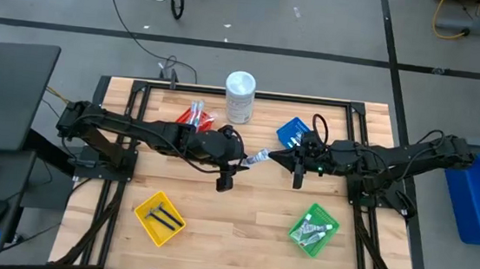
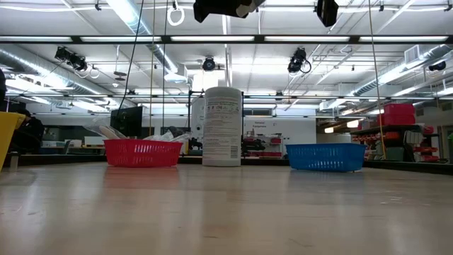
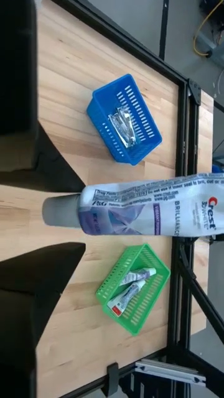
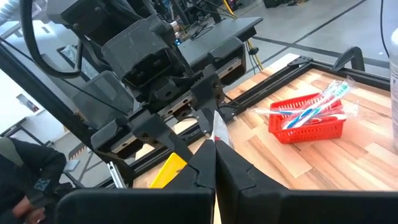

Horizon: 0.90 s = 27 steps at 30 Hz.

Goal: Pick & Place Travel size toiletries
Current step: Put the white toothpaste into the green basket

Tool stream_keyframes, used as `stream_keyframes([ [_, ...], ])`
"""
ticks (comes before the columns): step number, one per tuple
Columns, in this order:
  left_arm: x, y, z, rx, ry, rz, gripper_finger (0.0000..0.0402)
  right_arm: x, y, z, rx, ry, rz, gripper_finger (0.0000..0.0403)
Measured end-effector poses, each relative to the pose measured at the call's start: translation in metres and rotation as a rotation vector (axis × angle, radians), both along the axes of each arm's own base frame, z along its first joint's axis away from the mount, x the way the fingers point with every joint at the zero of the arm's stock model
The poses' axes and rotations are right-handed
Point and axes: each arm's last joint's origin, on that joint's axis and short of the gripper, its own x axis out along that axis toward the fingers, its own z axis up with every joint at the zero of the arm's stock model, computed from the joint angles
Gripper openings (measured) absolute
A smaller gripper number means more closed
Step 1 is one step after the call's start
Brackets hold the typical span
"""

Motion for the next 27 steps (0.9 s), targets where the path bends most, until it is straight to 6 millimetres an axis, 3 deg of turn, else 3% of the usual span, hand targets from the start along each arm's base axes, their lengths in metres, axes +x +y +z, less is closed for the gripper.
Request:
stream_keyframes([
  [13, -0.005, 0.000, 0.000, -0.033, 0.027, -0.003, 0.0242, 0.000, 0.001, -0.001, 0.005, 0.004, 0.030, 0.0000],
  [19, -0.017, 0.000, 0.016, -0.071, -0.010, -0.028, 0.0237, -0.007, 0.001, 0.000, 0.008, 0.032, 0.078, 0.0000],
  [27, -0.029, 0.002, 0.028, -0.049, -0.045, -0.033, 0.0185, -0.024, -0.002, 0.007, -0.043, 0.045, 0.089, 0.0000],
])
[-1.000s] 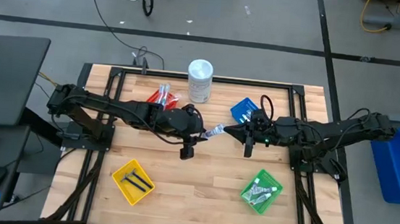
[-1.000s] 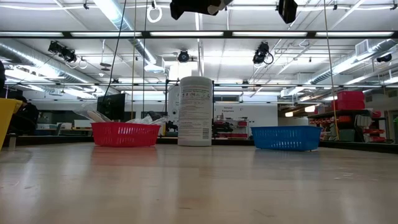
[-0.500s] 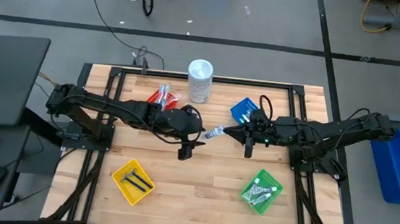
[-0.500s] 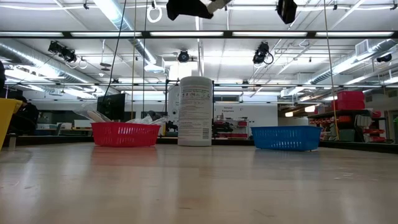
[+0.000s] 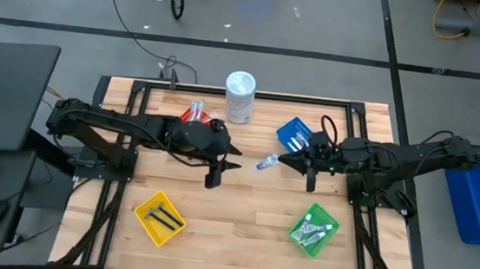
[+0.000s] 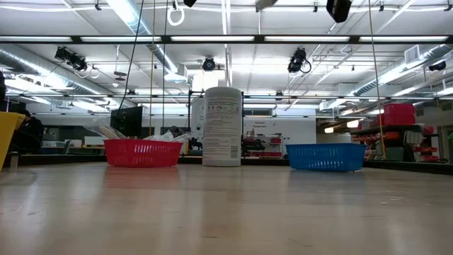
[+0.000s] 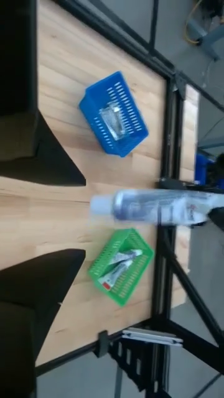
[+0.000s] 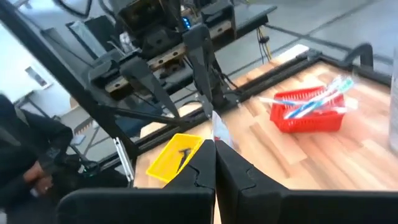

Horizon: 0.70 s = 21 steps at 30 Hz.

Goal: Pick & Place Travel size toiletries
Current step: Put the white toothpaste into the green basket

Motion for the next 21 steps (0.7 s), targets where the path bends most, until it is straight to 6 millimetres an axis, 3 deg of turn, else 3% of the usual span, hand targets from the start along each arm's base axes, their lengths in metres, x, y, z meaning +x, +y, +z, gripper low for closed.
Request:
stream_keyframes([
  [16, 0.000, 0.000, 0.002, 0.030, -0.013, -0.020, 0.0055, -0.018, 0.015, -0.003, -0.177, 0.073, 0.243, 0.0000],
  [21, -0.011, 0.001, 0.014, 0.037, -0.056, -0.022, 0.0027, -0.026, 0.021, -0.002, -0.178, 0.078, 0.291, 0.0000],
])
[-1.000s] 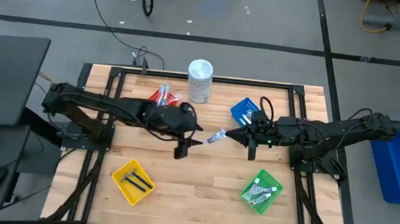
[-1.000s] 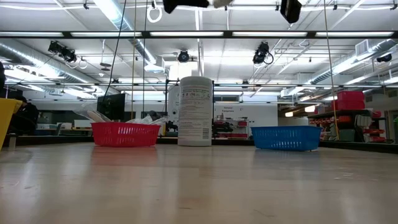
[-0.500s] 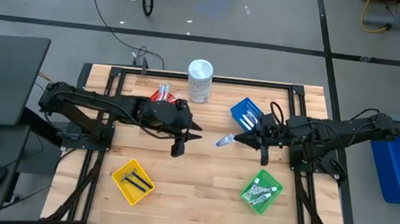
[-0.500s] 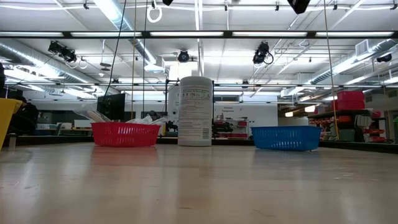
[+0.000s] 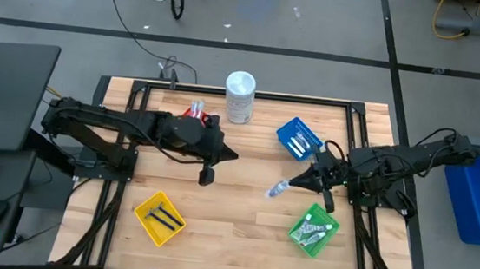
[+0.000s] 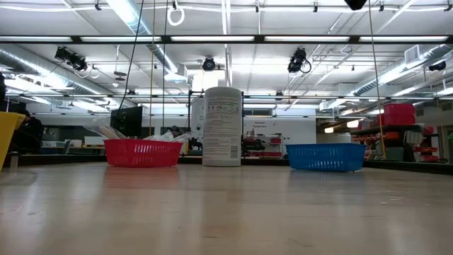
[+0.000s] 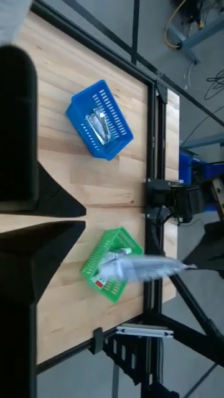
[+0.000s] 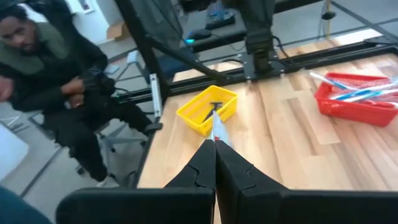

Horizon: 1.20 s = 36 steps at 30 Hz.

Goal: Pick & Place Travel size toiletries
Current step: Put the white toothpaste into the green basket

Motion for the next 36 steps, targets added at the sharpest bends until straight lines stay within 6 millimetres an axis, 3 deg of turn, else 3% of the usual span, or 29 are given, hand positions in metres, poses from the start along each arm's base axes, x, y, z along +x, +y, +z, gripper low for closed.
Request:
stream_keyframes([
  [6, -0.015, 0.002, 0.012, 0.014, -0.028, 0.001, 0.0005, -0.017, 0.002, 0.004, -0.001, 0.004, 0.041, 0.0000],
  [20, -0.038, 0.006, 0.026, 0.020, -0.045, 0.023, 0.0006, -0.052, 0.004, 0.002, -0.033, 0.084, 0.132, 0.0000],
  [26, -0.039, 0.006, 0.027, 0.018, -0.050, 0.023, 0.0004, -0.056, 0.009, -0.008, -0.009, 0.194, 0.215, 0.0000],
  [36, -0.040, 0.006, 0.025, 0.017, -0.030, 0.025, 0.0002, -0.060, 0.021, -0.049, 0.116, 0.397, 0.275, 0.0000],
])
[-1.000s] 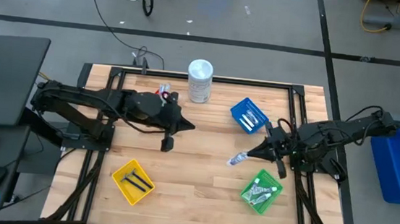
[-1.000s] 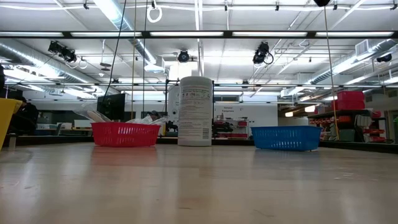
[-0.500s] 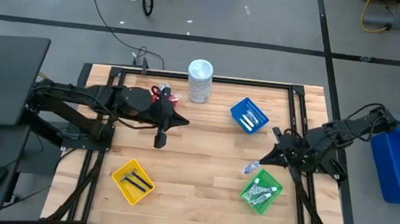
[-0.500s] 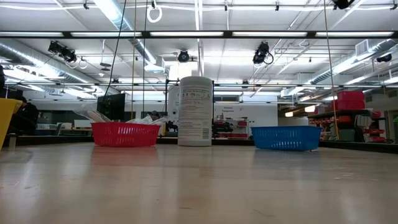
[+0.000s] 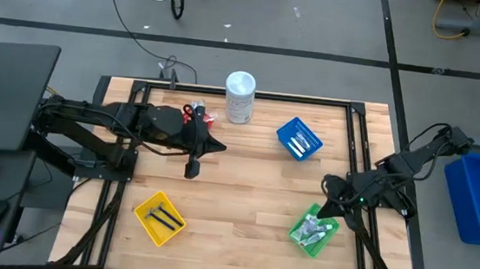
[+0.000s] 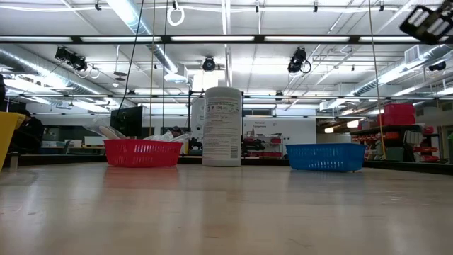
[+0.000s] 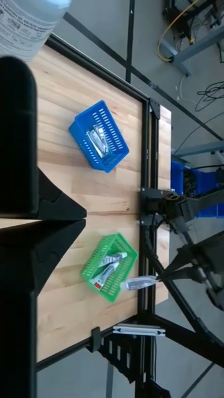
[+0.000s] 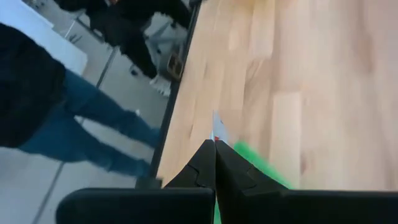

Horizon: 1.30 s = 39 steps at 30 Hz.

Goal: Pick & Place Travel size toiletries
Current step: Put the white toothpaste into the green basket

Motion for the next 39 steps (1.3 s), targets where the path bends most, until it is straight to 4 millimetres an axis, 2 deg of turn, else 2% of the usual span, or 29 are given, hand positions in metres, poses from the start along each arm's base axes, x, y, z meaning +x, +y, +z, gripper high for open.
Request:
stream_keyframes([
  [8, 0.000, 0.000, 0.000, -0.004, -0.004, 0.002, 0.0002, -0.003, 0.007, -0.035, 0.107, 0.156, 0.014, 0.0000],
  [18, 0.000, 0.000, 0.000, -0.014, -0.005, 0.006, 0.0002, -0.002, 0.010, -0.079, 0.244, 0.249, -0.087, 0.0000],
  [26, 0.000, 0.000, 0.000, -0.021, -0.005, 0.009, 0.0002, -0.003, 0.010, -0.090, 0.321, 0.322, -0.169, 0.0000],
  [39, 0.000, 0.000, 0.000, -0.036, -0.006, 0.015, 0.0004, -0.004, 0.009, -0.091, 0.352, 0.364, -0.205, 0.0001],
])
